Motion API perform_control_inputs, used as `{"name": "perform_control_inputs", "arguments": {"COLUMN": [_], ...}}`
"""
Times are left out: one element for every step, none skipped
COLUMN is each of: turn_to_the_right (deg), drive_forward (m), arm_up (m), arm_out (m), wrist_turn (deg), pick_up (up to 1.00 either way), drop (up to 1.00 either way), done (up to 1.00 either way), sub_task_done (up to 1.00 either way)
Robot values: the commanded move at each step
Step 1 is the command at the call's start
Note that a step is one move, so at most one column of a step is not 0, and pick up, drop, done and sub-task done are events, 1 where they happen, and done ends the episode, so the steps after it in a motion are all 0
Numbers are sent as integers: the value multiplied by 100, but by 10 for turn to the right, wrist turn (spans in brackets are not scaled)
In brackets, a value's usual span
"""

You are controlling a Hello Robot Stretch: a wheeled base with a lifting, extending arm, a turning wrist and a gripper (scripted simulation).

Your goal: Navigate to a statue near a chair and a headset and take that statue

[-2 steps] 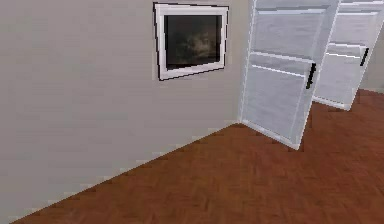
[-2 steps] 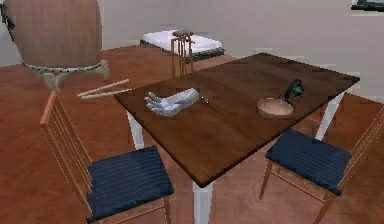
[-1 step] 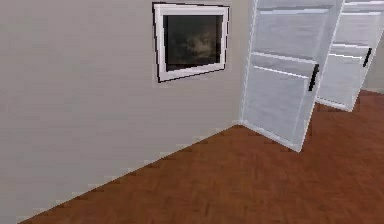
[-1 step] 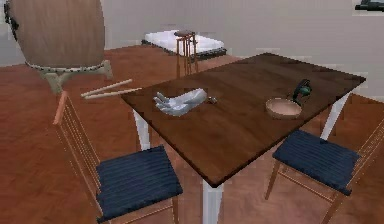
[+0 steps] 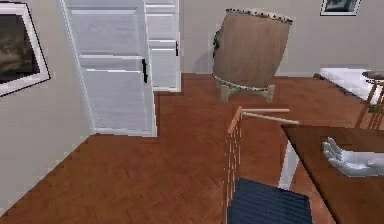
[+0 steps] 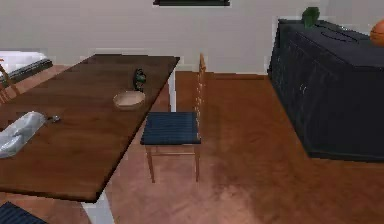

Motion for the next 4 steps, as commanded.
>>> {"name": "perform_control_inputs", "arguments": {"turn_to_the_right": [270,0,-450,-120], "drive_forward": [0,40,0,0], "arm_up": [0,0,0,0], "arm_out": [0,0,0,0], "wrist_turn": [0,0,0,0], "pick_up": [0,0,0,0], "drop": [0,0,0,0], "done": [0,0,0,0], "sub_task_done": [0,0,0,0]}}
